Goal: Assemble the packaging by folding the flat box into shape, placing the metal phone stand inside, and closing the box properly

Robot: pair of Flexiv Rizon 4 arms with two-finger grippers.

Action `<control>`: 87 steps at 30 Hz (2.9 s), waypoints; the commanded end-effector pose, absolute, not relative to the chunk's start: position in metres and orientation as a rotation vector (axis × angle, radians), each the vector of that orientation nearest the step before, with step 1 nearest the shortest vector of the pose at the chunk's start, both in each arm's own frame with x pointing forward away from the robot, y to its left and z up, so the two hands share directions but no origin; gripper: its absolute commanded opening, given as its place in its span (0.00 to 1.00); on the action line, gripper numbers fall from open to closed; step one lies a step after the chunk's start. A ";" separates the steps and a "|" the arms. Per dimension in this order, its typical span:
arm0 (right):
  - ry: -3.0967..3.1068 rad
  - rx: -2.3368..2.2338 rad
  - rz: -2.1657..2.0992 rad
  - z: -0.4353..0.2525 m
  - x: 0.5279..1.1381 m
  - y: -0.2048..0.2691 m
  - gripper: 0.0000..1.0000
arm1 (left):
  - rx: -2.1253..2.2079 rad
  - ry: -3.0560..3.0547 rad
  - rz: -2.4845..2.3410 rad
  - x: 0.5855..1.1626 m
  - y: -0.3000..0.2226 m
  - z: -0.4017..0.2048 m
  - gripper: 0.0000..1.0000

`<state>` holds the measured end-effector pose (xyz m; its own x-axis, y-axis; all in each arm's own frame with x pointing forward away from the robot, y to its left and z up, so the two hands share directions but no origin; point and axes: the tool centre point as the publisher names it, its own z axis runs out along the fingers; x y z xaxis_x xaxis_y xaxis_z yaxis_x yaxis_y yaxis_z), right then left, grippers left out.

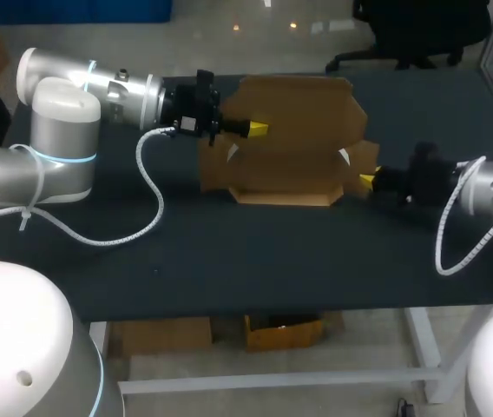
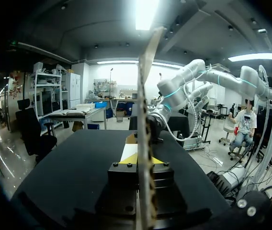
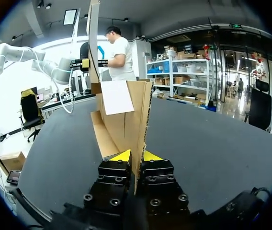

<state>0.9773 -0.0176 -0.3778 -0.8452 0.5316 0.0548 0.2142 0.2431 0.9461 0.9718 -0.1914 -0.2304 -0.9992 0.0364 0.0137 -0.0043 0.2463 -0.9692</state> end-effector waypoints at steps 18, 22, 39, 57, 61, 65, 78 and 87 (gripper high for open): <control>2.178 0.733 1.608 -0.379 0.966 -0.004 0.00 | -0.031 -2.455 1.908 0.971 -0.192 -0.233 0.00; 2.164 0.745 1.599 -0.378 0.965 -0.002 0.00 | -0.031 -2.455 1.908 0.971 -0.192 -0.233 0.00; 2.124 0.792 1.562 -0.380 0.959 0.005 0.00 | -0.031 -2.455 1.908 0.971 -0.192 -0.233 0.00; 2.083 0.847 1.524 -0.381 0.956 0.006 0.00 | -0.031 -2.455 1.908 0.971 -0.192 -0.233 0.00; 2.077 0.853 1.518 -0.381 0.955 0.008 0.00 | -0.031 -2.455 1.908 0.971 -0.192 -0.233 0.00; 2.071 0.860 1.512 -0.381 0.955 0.009 0.00 | -0.031 -2.455 1.908 0.971 -0.192 -0.233 0.00; 2.055 0.884 1.490 -0.381 0.953 0.014 0.19 | -0.031 -2.455 1.908 0.971 -0.192 -0.233 0.00; 2.030 0.913 1.473 -0.381 0.950 0.015 0.22 | -0.031 -2.455 1.908 0.971 -0.192 -0.233 0.00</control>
